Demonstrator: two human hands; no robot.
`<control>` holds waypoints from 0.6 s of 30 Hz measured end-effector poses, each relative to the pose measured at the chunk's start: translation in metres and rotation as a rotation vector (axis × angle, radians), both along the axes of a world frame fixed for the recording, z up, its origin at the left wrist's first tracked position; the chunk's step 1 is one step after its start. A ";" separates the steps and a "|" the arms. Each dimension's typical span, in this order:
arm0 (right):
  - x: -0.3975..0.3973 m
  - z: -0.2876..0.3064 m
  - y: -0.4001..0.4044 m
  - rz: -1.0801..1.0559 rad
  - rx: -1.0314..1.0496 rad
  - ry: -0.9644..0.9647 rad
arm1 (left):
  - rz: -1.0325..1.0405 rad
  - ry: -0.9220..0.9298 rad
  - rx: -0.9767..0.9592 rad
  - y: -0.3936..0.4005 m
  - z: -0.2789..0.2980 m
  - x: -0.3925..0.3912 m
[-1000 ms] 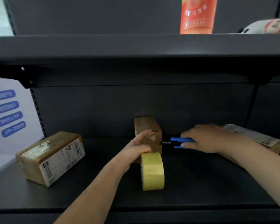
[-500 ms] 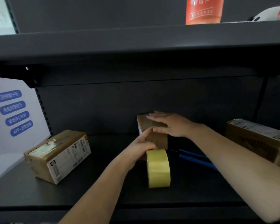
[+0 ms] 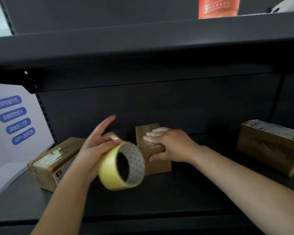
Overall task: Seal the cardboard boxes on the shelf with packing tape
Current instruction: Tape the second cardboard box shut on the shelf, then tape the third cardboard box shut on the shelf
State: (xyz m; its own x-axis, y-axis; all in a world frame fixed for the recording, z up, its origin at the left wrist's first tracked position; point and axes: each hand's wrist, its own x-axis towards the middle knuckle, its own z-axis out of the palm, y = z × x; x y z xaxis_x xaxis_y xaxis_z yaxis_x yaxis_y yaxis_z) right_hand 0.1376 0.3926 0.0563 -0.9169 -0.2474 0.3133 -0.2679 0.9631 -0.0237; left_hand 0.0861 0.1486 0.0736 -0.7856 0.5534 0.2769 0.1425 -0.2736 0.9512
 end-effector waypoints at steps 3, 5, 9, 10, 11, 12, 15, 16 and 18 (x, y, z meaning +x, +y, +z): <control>0.015 0.006 -0.026 0.031 0.059 0.024 | 0.068 0.035 0.046 -0.036 0.009 -0.005; 0.021 0.012 -0.037 0.007 0.138 -0.025 | 0.098 0.021 0.069 -0.049 0.010 -0.007; 0.040 0.032 -0.025 -0.091 -0.012 0.020 | 0.128 0.042 0.087 -0.046 0.011 -0.005; 0.046 0.035 -0.012 -0.171 -0.075 0.072 | 0.120 0.047 0.089 -0.042 0.012 -0.003; 0.053 0.035 0.003 -0.280 -0.087 0.076 | 0.111 0.059 0.085 -0.037 0.013 -0.001; 0.060 0.033 0.020 -0.401 -0.049 0.002 | 0.103 0.081 0.080 -0.032 0.015 0.002; 0.080 0.015 0.056 -0.569 0.067 -0.437 | 0.093 0.228 0.051 -0.014 0.019 0.015; 0.084 0.007 0.062 -0.562 0.074 -0.508 | 0.108 0.297 0.018 -0.008 0.020 0.020; 0.087 -0.006 0.070 -0.531 0.051 -0.476 | 0.151 0.416 -0.052 0.006 0.024 0.029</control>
